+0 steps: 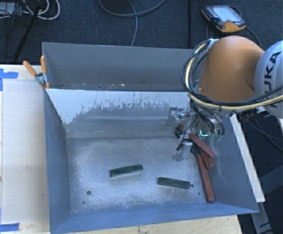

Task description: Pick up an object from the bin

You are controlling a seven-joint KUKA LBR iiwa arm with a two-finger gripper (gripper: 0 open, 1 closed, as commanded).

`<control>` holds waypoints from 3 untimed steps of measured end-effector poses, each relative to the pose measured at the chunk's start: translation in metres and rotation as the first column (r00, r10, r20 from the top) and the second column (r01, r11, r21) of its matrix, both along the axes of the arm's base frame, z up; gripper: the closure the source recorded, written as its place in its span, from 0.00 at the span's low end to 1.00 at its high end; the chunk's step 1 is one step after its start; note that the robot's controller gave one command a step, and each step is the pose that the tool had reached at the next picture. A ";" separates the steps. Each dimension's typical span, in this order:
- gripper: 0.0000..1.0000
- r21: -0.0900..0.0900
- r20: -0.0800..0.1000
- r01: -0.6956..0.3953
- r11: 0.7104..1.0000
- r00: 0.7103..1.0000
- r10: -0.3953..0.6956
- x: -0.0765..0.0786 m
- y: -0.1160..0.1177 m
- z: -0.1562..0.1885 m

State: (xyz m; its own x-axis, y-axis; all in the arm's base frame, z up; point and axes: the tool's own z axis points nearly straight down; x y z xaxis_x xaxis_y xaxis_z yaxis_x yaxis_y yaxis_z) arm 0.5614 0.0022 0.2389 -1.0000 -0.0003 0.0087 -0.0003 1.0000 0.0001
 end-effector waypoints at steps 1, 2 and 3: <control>0.00 0.000 0.008 0.000 1.000 1.000 0.000 0.001 0.000 0.004; 0.00 0.000 0.013 -0.017 1.000 1.000 0.017 0.002 0.013 -0.051; 0.00 0.000 0.011 0.001 1.000 1.000 -0.001 0.009 0.043 -0.127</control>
Offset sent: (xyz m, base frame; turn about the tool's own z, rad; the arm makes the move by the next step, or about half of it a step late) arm -0.0002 0.0293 -0.1277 -0.0373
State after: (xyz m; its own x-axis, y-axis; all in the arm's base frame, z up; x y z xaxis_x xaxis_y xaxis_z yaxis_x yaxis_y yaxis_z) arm 0.5701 0.0447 0.1115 -1.0000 0.0006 -0.0019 0.0006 1.0000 0.0005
